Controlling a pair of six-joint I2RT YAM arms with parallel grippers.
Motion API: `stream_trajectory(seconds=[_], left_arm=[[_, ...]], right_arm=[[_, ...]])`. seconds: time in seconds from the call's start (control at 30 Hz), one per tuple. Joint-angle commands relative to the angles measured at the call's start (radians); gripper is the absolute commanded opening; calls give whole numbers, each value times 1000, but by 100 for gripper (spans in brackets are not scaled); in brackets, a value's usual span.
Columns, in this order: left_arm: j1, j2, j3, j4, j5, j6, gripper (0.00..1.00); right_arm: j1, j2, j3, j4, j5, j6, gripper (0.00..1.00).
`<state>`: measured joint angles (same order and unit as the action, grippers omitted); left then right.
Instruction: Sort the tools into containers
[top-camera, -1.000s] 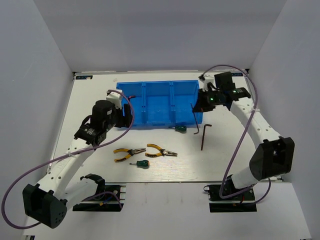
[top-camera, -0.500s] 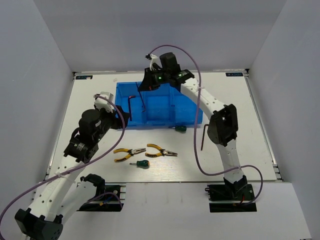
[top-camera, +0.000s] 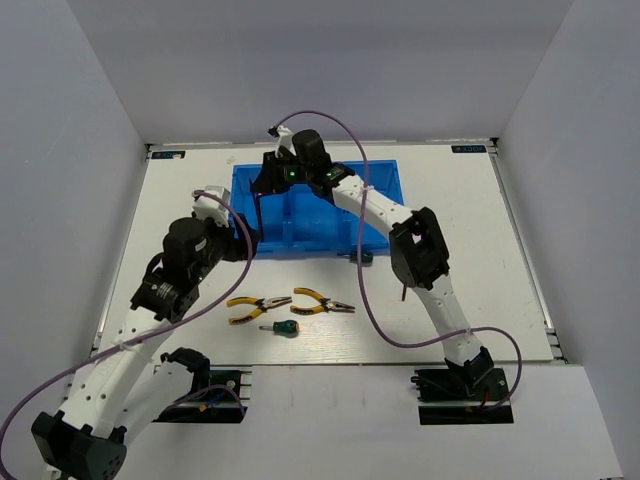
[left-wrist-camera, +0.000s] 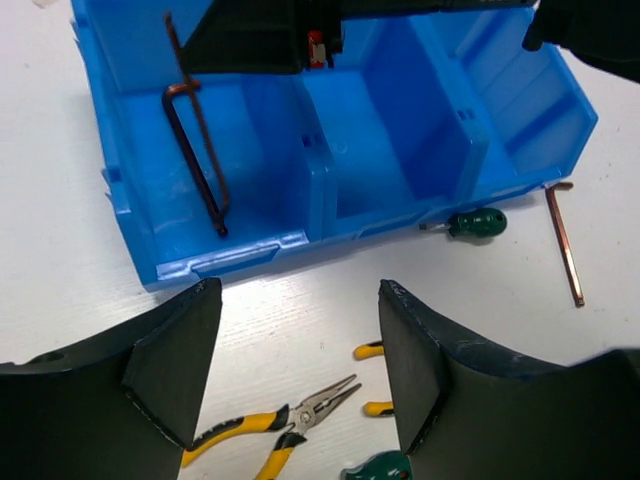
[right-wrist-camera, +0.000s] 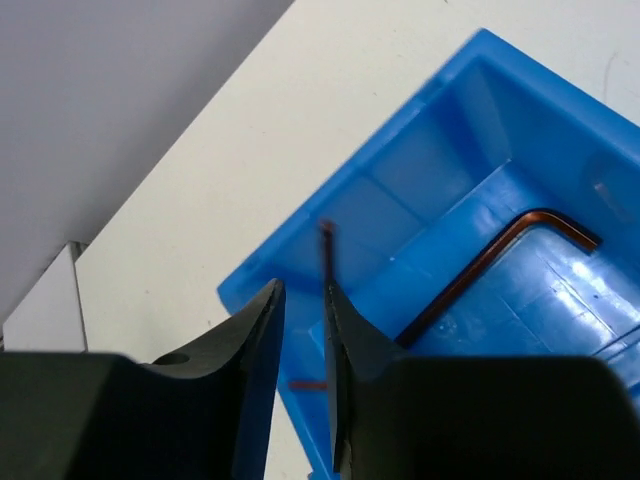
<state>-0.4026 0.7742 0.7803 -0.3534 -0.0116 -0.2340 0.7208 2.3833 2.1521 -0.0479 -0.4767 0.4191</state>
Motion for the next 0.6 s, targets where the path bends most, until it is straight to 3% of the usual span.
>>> stream_trajectory(seconds=[0.0, 0.17, 0.27, 0.37, 0.4, 0.43, 0.47, 0.5, 0.57], left_arm=[[-4, 46, 17, -16, 56, -7, 73], [-4, 89, 17, 13, 96, -7, 69], [-4, 89, 28, 13, 96, -7, 60], [-4, 89, 28, 13, 105, -7, 44], [-4, 89, 28, 13, 105, -7, 39], [-4, 89, 7, 13, 116, -7, 25], [-4, 80, 7, 13, 116, -7, 19], [-4, 80, -10, 13, 116, -19, 14], [-4, 80, -36, 22, 140, -34, 11]], right_arm=[[-17, -4, 9, 69, 44, -89, 29], [-35, -55, -27, 60, 56, -100, 31], [-52, -136, -49, 18, 67, -132, 28], [-76, -271, -58, -261, 110, -328, 0], [-75, -354, -140, -294, 189, -367, 0], [-78, -457, -194, -315, 210, -464, 0], [-83, -572, -249, -361, 226, -491, 0], [-89, -635, -479, -362, 271, -511, 0], [-109, -874, -718, -359, 375, -529, 0]])
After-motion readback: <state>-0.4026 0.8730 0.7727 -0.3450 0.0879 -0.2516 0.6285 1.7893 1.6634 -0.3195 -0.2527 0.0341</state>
